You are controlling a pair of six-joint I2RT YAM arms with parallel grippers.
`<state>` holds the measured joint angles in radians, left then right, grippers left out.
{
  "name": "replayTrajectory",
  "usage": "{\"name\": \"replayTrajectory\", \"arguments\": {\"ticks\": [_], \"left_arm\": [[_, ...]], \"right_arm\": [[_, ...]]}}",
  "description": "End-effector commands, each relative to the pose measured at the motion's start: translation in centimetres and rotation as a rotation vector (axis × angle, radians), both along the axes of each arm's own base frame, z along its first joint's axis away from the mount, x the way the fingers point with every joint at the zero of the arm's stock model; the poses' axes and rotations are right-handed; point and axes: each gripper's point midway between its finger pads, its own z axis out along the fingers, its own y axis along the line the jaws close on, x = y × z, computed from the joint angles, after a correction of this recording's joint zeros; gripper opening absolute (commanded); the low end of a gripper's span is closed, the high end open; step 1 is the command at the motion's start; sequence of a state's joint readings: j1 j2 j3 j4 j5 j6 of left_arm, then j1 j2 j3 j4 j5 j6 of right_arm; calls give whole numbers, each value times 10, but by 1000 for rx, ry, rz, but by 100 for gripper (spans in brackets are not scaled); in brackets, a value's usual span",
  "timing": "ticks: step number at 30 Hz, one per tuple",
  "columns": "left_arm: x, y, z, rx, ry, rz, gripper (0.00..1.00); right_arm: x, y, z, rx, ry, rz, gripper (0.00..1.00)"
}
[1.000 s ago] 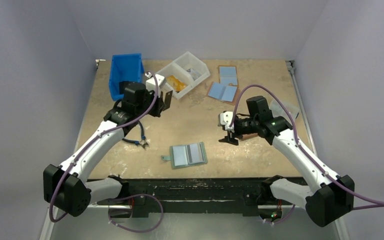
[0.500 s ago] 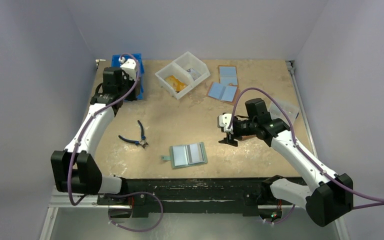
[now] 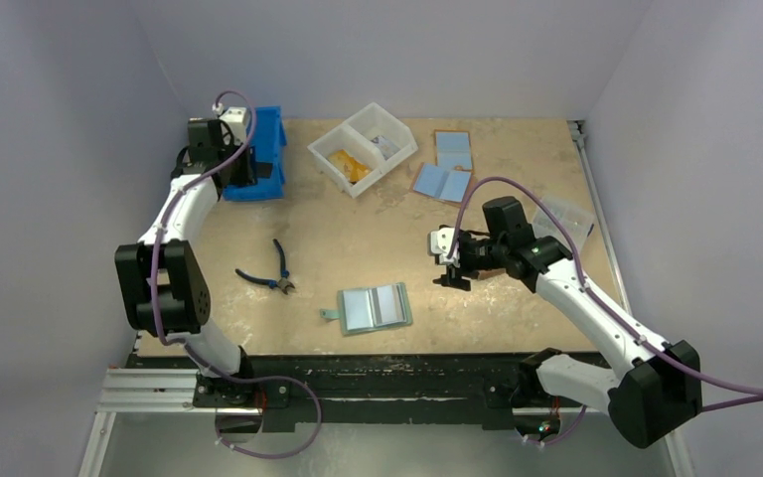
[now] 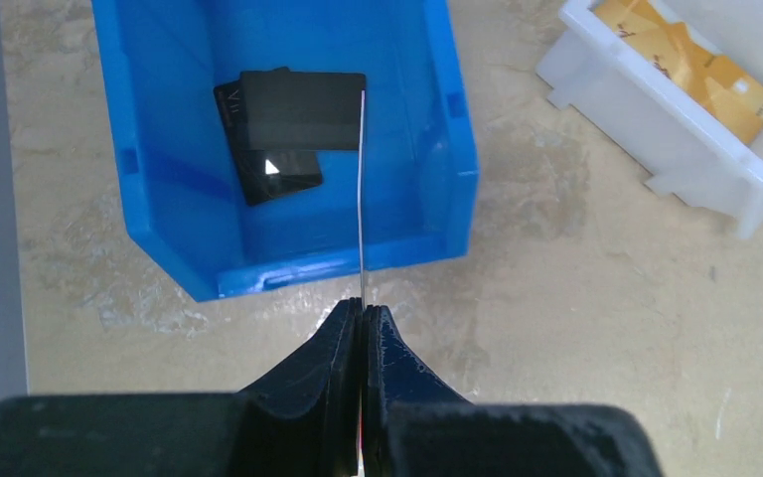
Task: Take the credit cards out of the card holder
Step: Place the credit card in the storage box.
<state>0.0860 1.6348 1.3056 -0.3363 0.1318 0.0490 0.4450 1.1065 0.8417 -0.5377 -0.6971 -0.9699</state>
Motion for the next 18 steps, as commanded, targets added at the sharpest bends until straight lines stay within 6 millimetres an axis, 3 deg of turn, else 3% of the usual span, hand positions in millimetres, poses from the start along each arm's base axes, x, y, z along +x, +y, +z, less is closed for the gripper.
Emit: {"name": "replayTrajectory", "arguments": {"ticks": [1,9,15,17,18], "left_arm": [[28,14,3,-13,-33,-13,0],[56,16,-22,-143,16,-44,0],[69,6,-50,-262,102,-55,1],[73,15,-57,-251,127,12,16],[74,22,-56,-232,127,56,30]], "right_arm": [[3,2,-2,1,-19,5,69],[6,0,-8,-20,-13,-9,70],[8,-2,-12,-33,-6,-18,70],[8,-2,-13,-37,-4,-20,70],[8,-2,-14,-38,-1,-20,70]]}}
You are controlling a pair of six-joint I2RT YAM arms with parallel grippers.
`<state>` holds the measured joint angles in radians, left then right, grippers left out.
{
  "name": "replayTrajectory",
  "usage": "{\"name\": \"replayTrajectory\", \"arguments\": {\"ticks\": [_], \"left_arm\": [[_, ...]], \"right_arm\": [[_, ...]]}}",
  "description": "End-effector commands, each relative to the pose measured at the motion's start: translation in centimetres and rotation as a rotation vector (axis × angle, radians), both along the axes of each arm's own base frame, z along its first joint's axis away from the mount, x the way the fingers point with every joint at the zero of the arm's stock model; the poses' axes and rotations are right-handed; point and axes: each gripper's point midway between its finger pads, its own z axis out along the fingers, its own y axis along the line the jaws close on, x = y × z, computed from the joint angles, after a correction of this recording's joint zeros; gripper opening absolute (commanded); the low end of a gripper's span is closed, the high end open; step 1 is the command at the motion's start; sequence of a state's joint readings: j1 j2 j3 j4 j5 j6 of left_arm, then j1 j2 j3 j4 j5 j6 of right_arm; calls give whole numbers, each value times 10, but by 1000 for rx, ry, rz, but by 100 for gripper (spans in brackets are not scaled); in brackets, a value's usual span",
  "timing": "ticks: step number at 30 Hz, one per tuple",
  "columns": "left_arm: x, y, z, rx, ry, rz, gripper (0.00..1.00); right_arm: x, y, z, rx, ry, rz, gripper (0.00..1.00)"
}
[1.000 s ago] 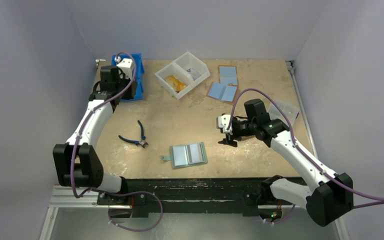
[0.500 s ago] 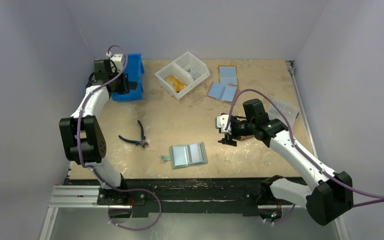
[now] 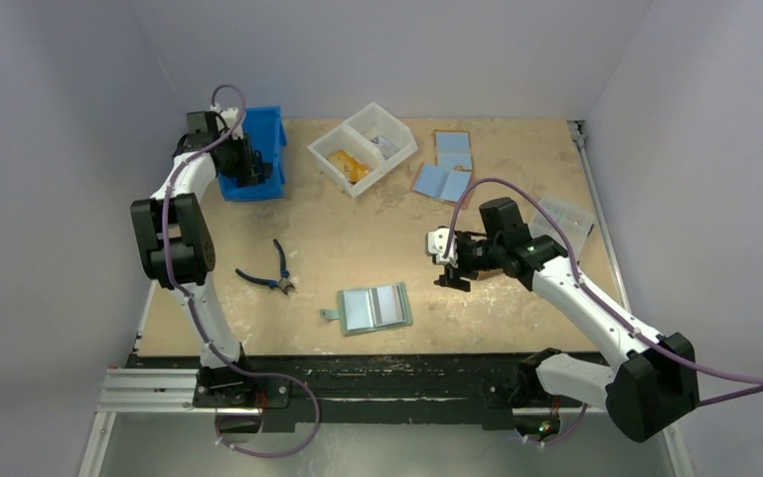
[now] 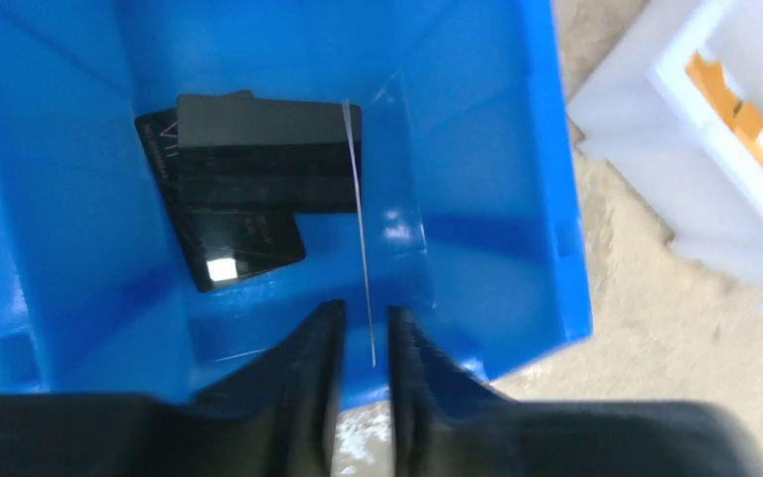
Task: Take the credit cards out of the card holder
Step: Place the credit card in the storage box, then remove the credit card from the card holder.
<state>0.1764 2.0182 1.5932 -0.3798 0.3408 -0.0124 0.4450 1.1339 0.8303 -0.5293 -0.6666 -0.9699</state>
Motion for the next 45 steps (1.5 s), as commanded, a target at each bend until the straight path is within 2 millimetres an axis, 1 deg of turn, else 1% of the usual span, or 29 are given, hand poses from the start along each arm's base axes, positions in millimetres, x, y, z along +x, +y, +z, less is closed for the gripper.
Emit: {"name": "replayTrajectory", "arguments": {"ticks": [1,2,4,6,9,11,12,13,14,15,16,17,18,21,22,24,25,27,30,31,33,37,38,43,45], "left_arm": [[13,16,15,5,-2,126,41],[14,22,23,25,-18,157,45],[15,33,48,58,-68,226,48],[13,41,78,71,-136,290,49],[5,38,129,43,-274,320,49],[-12,38,158,22,-363,362,52],[-22,38,169,12,-405,384,56],[-34,37,181,-3,-447,406,63],[-46,35,186,-28,-476,430,72],[-57,32,195,-63,-522,451,85],[-70,27,195,-108,-539,466,95],[-81,18,196,-162,-561,456,99],[-91,6,199,-216,-582,423,99],[-121,-40,193,-390,-541,255,99],[-131,-55,187,-445,-501,199,99],[-151,-77,171,-516,-406,117,99],[-166,-90,161,-548,-351,71,98],[-190,-109,149,-580,-301,15,98],[-220,-138,142,-543,-285,-35,98],[-231,-152,141,-540,-275,-70,97],[-251,-170,133,-542,-235,-108,94],[-273,-175,117,-567,-191,-61,91],[-277,-176,117,-577,-199,-60,90],[-288,-184,116,-624,-201,-61,91],[-291,-190,110,-625,-181,-79,91]], "right_arm": [[4,1,-1,-6,-19,0,70],[4,1,-2,-6,-18,0,70],[5,1,-2,-8,-18,0,70],[4,1,-3,-10,-15,-1,70],[5,0,-3,-12,-19,-4,70],[5,-1,-3,-13,-20,-8,70],[6,-2,-3,-15,-22,-13,70],[6,-2,-3,-16,-23,-16,70],[7,-3,-2,-17,-23,-21,70],[7,-4,-3,-19,-22,-26,70],[8,-6,-3,-20,-20,-31,70],[9,-7,-2,-17,-21,-41,70],[9,-8,0,-9,-21,-48,71],[9,-14,11,43,-10,-67,71],[9,-15,14,56,-9,-73,71],[7,-19,17,73,-7,-81,72],[5,-21,18,77,-9,-85,72],[4,-24,19,85,-10,-93,73],[1,-28,21,106,2,-99,73],[1,-29,22,113,5,-100,73],[1,-31,24,131,12,-104,73],[2,-34,24,145,21,-115,73],[3,-35,24,145,23,-118,73],[3,-38,23,157,26,-129,74],[3,-39,25,164,27,-133,75]]}}
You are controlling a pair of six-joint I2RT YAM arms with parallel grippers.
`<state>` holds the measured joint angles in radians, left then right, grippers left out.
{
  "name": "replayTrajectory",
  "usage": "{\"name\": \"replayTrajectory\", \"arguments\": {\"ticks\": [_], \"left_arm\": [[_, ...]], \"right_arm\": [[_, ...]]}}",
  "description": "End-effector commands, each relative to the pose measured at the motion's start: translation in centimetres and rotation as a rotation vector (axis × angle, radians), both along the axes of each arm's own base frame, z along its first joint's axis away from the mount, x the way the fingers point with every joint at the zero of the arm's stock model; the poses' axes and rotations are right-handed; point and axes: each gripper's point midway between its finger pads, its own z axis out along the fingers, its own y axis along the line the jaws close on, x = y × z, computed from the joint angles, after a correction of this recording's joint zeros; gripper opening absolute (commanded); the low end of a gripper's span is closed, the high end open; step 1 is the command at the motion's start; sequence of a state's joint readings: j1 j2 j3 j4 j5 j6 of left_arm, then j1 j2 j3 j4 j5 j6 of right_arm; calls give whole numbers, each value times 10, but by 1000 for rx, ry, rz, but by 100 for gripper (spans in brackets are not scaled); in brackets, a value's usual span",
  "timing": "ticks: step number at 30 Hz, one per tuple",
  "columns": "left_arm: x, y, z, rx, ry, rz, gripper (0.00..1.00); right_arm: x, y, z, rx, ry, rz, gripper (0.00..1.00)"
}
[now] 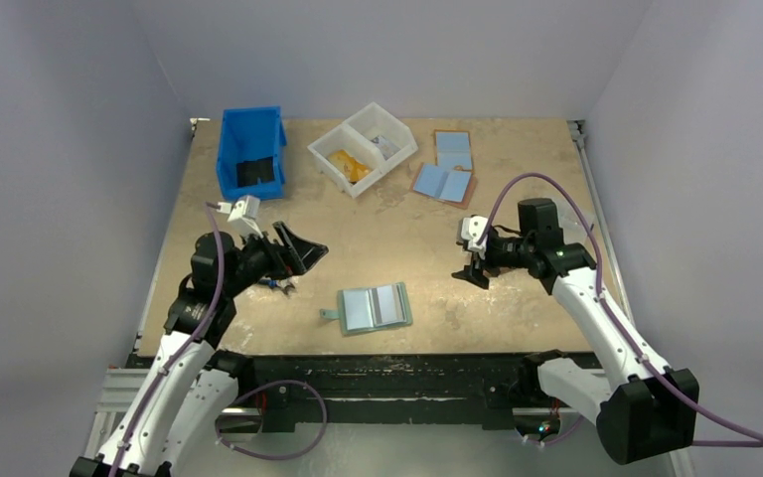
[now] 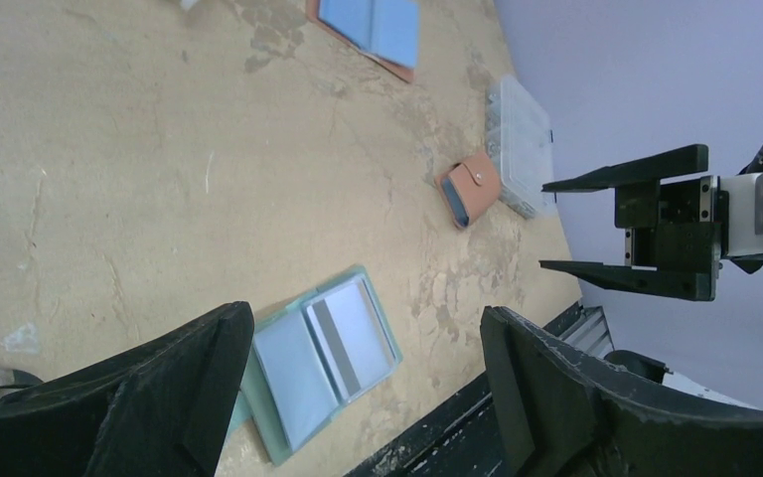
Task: Take the credit cards out of the card holder
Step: Remove the credit card from the card holder.
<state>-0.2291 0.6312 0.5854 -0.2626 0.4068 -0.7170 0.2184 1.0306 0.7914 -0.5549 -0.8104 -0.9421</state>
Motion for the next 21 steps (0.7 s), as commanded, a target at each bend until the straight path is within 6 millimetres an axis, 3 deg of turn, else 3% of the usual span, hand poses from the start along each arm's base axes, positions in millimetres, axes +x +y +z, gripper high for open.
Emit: {"name": "replayTrajectory", "arguments": {"ticks": [1,10,16,21], "left_arm": [[-2,-8,-10,-20,39,7,91],[-8,-46,-34,100,48,-44,92],[-23,-82,-64,248,58,-90,91],[-27,-92,-85,333,73,-65,91]], "right_arm": [[-5,2,8,48,3,10,75],[-7,7,8,78,48,26,76],[-4,5,4,62,59,10,76],[-1,2,3,39,65,-2,77]]}}
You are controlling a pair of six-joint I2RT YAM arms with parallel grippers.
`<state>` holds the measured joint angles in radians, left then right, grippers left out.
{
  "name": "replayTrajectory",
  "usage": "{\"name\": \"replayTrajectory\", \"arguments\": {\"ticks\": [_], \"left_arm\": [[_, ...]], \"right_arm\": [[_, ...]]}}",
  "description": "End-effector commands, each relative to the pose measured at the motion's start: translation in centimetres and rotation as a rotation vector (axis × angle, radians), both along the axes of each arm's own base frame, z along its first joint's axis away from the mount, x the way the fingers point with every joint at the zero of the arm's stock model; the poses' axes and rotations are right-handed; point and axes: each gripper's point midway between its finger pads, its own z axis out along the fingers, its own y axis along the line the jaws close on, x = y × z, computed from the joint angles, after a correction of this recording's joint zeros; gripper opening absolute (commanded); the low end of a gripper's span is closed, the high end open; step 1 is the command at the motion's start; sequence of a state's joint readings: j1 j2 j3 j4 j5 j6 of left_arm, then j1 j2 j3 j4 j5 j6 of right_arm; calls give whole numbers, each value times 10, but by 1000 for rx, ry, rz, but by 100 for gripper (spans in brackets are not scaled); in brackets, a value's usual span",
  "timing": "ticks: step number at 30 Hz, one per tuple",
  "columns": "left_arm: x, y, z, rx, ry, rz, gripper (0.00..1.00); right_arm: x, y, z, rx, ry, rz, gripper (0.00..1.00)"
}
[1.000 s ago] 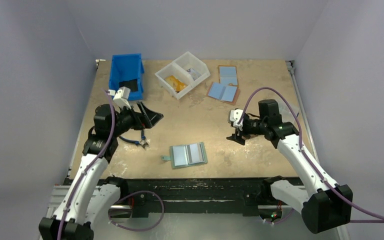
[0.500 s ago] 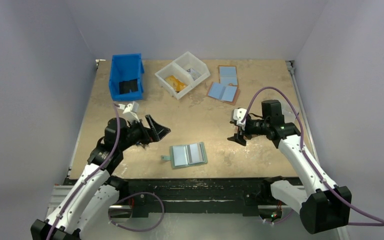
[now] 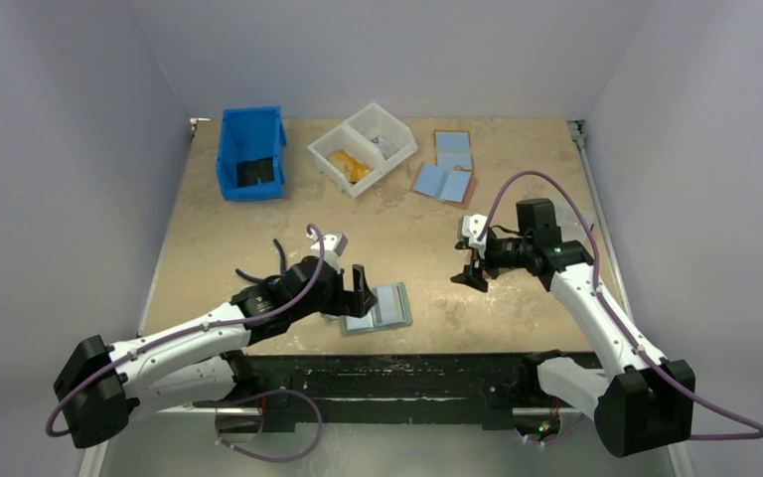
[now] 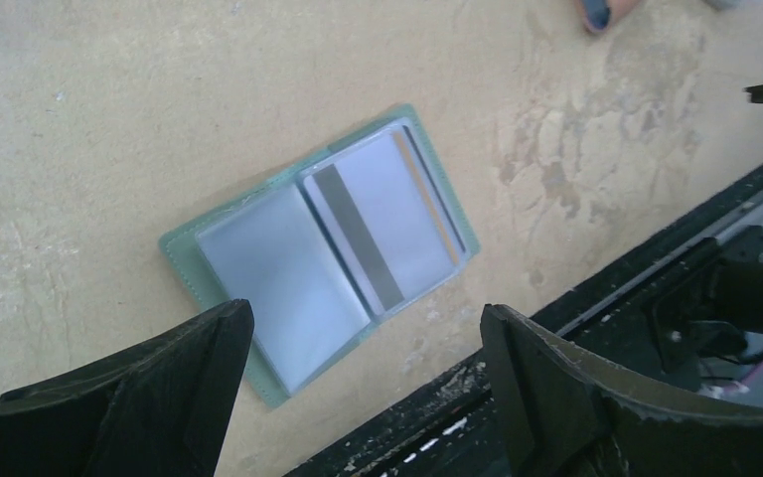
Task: Take the credit cards out of the card holder
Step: Remove the credit card from the card holder.
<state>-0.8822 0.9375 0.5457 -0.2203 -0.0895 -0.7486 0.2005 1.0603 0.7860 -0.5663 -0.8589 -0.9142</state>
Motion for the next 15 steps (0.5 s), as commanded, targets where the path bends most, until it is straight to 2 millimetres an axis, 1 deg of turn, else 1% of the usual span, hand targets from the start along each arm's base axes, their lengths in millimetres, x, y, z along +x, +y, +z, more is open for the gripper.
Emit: {"name": "replayTrajectory", "arguments": {"ticks": [1,5,8,15], "left_arm": [[21,-4,13,8,-99,110,91],[20,-3,4,-19,-89,147,91],[21,-1,2,-23,-81,174,92],[22,-6,-4,-34,3,240,94]], "right_arm": [[4,0,10,6,-10,-3,77],[2,2,15,24,-6,2,77],[2,6,21,49,19,6,77],[-7,18,33,120,182,27,76]]}}
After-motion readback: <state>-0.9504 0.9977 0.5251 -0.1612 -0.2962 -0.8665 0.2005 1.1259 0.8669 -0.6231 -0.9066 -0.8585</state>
